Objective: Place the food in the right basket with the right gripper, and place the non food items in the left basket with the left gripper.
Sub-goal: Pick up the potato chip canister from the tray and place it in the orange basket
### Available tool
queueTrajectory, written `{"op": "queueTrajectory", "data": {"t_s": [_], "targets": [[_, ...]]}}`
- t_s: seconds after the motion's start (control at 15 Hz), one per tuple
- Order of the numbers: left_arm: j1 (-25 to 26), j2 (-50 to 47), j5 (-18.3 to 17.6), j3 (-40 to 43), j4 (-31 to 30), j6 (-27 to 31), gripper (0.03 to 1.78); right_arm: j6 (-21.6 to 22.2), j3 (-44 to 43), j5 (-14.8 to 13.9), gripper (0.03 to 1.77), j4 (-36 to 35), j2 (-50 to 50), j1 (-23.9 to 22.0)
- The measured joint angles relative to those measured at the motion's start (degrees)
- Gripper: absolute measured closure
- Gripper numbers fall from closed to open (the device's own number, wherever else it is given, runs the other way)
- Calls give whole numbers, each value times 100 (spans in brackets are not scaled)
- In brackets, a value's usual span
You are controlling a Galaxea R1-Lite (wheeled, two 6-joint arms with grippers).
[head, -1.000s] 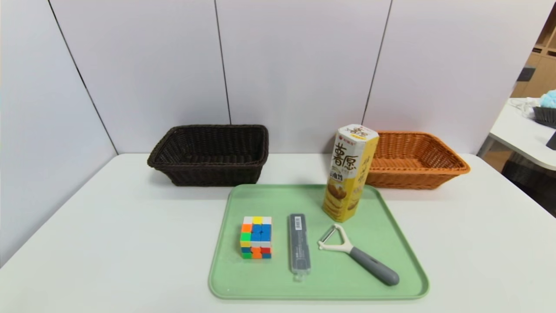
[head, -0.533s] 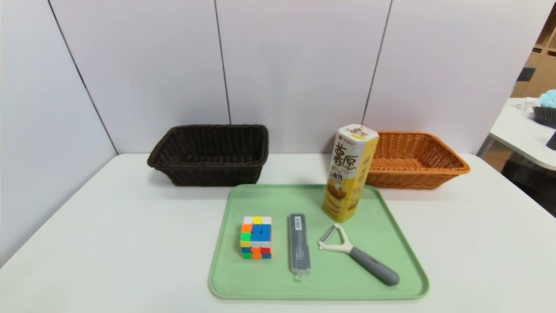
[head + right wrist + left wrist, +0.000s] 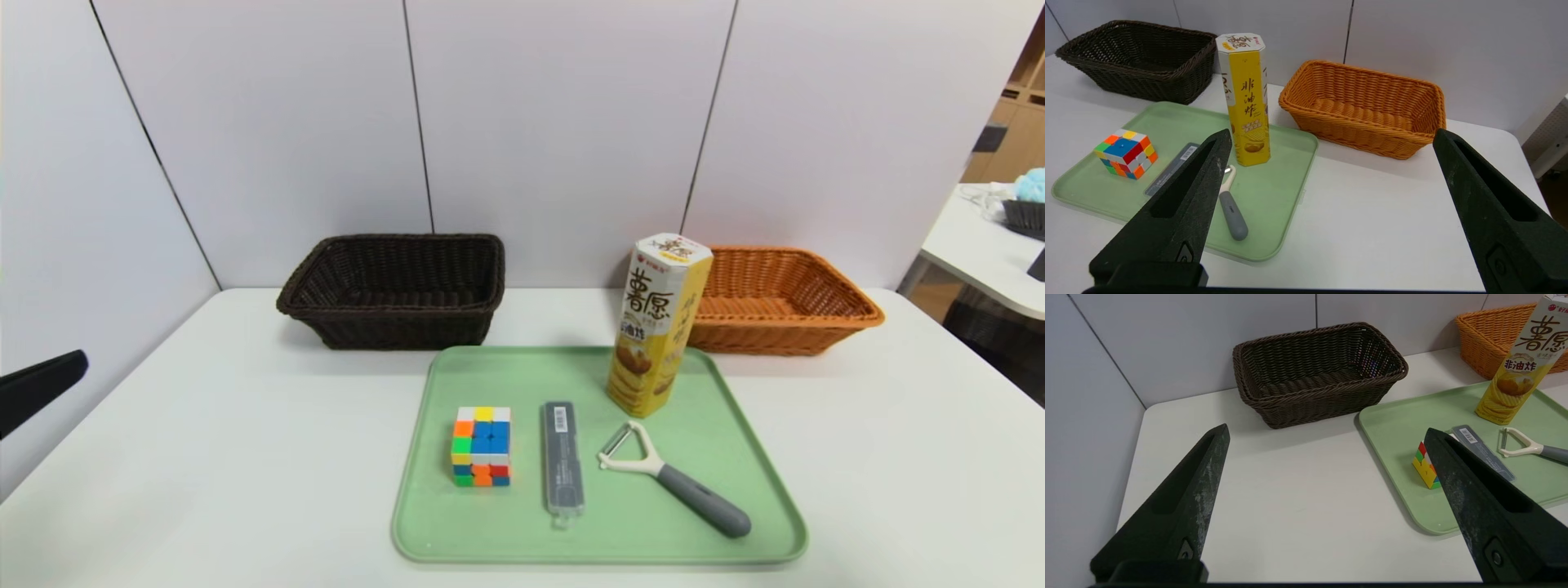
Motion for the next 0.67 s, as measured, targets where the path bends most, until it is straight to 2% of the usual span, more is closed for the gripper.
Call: {"op": "queueTrajectory", "data": {"t_s": [0.27,0.4,0.53,0.67], "targets": [[-449,463,22,497,-749,-50,12,35,30,39,10,-44,508,386],[-733,664,127,605,-911,-149,12,35,119,37,10,-294,714,571],[-1125,857,356,651,-1061,-273,12,52,257,33,10,-675,902,731],[-1679,1073,798,723,-1334,-334,12,62,325,33,10,-816,1064,863]]}}
